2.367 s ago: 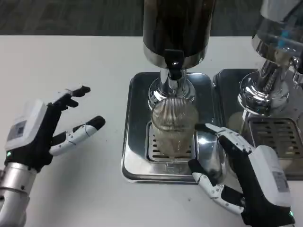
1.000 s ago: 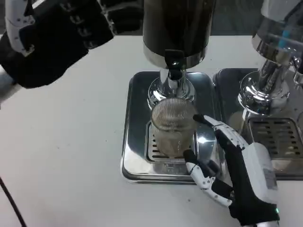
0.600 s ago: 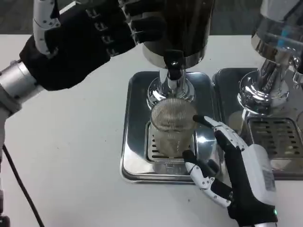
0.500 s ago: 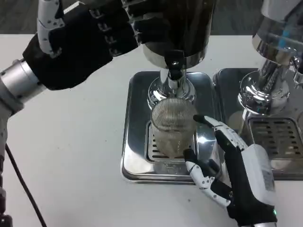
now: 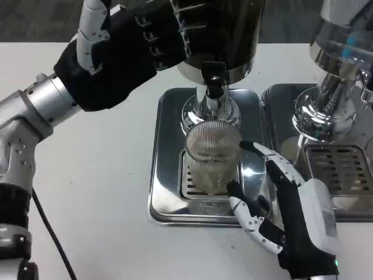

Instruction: Grasp the cup under the faucet to collect the drink, then remove the cup.

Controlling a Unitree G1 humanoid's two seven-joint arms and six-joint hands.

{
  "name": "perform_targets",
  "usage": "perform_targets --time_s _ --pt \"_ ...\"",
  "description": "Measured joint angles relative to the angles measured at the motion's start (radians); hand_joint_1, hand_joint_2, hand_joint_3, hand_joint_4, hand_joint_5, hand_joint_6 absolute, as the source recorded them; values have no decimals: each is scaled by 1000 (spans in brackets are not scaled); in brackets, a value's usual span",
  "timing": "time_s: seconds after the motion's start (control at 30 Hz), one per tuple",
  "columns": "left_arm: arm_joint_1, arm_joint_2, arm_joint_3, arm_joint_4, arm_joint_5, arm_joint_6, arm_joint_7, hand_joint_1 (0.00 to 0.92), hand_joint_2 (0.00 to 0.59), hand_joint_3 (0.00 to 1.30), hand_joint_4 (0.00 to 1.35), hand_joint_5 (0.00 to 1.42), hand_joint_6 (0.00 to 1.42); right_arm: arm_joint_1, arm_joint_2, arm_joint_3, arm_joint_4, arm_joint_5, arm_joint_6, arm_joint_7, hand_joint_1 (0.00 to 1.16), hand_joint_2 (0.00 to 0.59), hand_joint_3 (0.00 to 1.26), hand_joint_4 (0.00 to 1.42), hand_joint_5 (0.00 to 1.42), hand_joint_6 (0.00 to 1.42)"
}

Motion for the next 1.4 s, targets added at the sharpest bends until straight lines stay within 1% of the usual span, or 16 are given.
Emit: perform_targets --time_s 0.17,0.4,0.67,0.83,1.07,1.4 --pt "-22 -14 -5 80 42 -42 0 0 68 250 207 244 148 1 2 1 1 2 0 -9 446 365 281 234 206 227" --pt "-31 -31 -12 151 80 -87 -9 0 67 263 230 267 162 10 2 1 0 4 0 -10 439 369 282 234 206 227" --pt "-31 -49 -29 173 96 -132 -26 0 70 292 270 297 195 14 1 1 0 10 0 -10 430 373 282 234 206 227" --pt "-31 -59 -37 173 118 -179 -30 0 70 300 278 309 198 15 1 1 0 14 0 -10 427 373 282 234 212 227" --pt "-31 -58 -67 175 158 -246 -34 0 71 316 280 311 201 19 -2 1 0 18 0 -10 424 373 282 234 216 227" --pt "-31 -41 -96 178 205 -379 -26 0 66 299 261 296 203 19 -2 1 0 28 -1 -9 423 381 282 234 217 227"
